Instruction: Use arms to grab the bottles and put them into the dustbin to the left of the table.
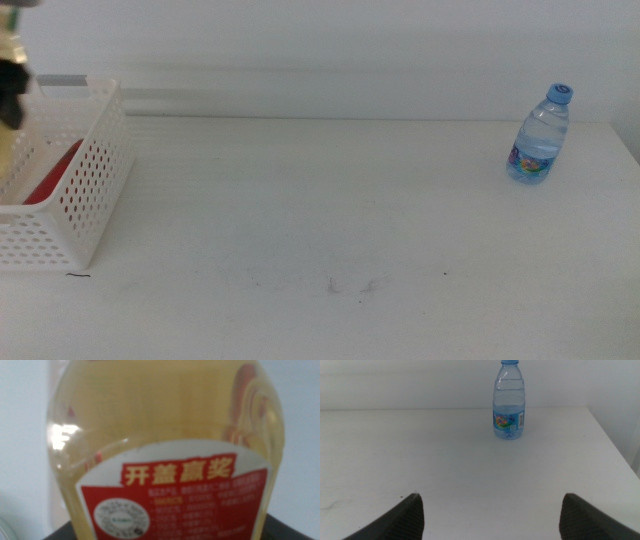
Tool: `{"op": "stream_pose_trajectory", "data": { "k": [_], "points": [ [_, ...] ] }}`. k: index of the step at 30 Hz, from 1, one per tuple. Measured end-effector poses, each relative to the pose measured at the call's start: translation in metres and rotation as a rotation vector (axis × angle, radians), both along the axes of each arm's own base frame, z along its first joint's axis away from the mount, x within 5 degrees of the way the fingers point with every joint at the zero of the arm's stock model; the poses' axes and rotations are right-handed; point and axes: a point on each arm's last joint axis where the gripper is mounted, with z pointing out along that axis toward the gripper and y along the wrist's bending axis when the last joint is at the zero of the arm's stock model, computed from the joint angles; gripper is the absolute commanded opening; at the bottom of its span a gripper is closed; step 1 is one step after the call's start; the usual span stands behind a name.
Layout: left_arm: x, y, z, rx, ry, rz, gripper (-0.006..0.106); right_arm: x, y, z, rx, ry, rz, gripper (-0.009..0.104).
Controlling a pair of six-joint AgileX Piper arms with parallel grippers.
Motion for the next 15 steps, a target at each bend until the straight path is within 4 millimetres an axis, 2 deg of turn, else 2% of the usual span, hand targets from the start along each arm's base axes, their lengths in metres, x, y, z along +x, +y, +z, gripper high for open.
{"op": "stream_pose_trajectory", "data": {
  "k": [4, 8, 11, 15],
  "points": [
    [0.021, 0.046, -0.037, -0.041, 0.069, 0.046, -0.002, 0.0, 0.0, 0.0, 0.0, 0.0, 0.0, 0.089],
    [0.042, 0.064, -0.078, -0.052, 0.127, 0.028, 0.005, 0.0, 0.0, 0.0, 0.0, 0.0, 0.0, 0.089],
    [0.056, 0.068, -0.105, -0.068, 0.145, 0.011, 0.019, 0.0, 0.0, 0.0, 0.0, 0.0, 0.0, 0.089],
    [0.065, 0.07, -0.127, -0.086, 0.168, 0.005, 0.054, 0.0, 0.0, 0.0, 0.0, 0.0, 0.0, 0.089]
  ]
}}
